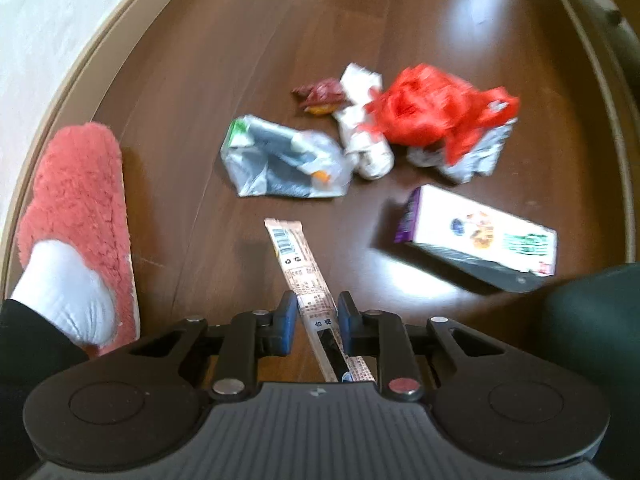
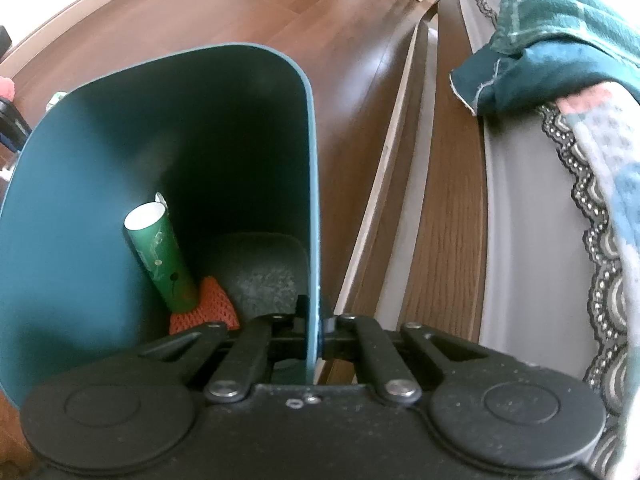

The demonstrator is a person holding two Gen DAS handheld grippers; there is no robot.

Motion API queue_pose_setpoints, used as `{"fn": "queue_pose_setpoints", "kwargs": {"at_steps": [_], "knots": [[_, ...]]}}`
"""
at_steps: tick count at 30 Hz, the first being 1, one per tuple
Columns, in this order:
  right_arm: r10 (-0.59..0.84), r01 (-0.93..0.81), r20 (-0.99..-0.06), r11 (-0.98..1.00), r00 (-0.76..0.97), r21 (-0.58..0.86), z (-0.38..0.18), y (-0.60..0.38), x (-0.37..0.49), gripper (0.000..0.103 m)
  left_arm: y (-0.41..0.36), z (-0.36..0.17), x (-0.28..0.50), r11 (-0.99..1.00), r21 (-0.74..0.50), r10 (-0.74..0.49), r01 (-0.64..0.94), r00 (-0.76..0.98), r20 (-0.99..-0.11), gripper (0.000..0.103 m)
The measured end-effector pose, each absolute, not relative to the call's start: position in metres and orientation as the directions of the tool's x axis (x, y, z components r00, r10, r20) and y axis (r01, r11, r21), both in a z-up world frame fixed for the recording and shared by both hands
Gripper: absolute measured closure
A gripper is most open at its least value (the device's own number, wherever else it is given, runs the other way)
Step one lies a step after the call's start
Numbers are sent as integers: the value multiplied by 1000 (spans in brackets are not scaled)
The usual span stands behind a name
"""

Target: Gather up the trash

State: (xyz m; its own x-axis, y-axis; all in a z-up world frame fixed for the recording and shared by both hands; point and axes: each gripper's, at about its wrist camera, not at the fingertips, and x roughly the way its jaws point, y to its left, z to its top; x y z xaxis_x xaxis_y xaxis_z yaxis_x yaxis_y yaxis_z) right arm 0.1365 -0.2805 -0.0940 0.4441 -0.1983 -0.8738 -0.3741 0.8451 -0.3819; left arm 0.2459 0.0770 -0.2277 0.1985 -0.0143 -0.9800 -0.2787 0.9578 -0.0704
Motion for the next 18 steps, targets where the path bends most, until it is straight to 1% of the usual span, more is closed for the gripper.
{"fn": "queue_pose_setpoints", "kwargs": {"at_steps": [1,2,3,4,8,12,15,18], "knots": [[-199,-371,-875,847,442,-380,-94,-281,136,100,75,-222,243,961,-78,-21,-266,211,-977,83],[-199,-370,-876,849,440,-379,-94,-282,136,100,72,-211,239,966,-80,-21,-247,230,-973,90],[-200,-368,-877,850,438,-377,-94,-283,135,100,69,-200,237,972,-78,-21,-222,247,-969,95],[-200,-367,-877,851,436,-376,-94,-283,135,100,67,-191,235,976,-80,-25,-201,262,-965,96],[-202,-366,-878,850,434,-377,-94,-281,131,100,54,-148,221,992,-77,-38,-98,349,-936,96],[-198,-367,-879,852,433,-373,-92,-279,128,99,45,-121,206,997,-77,-62,-22,394,-917,97],[-193,-371,-880,852,434,-369,-91,-278,127,99,42,-117,203,999,-42,-47,22,413,-909,97],[-184,-384,-880,846,439,-369,-90,-277,128,98,40,-134,208,997,-40,-62,66,372,-926,96]]}}
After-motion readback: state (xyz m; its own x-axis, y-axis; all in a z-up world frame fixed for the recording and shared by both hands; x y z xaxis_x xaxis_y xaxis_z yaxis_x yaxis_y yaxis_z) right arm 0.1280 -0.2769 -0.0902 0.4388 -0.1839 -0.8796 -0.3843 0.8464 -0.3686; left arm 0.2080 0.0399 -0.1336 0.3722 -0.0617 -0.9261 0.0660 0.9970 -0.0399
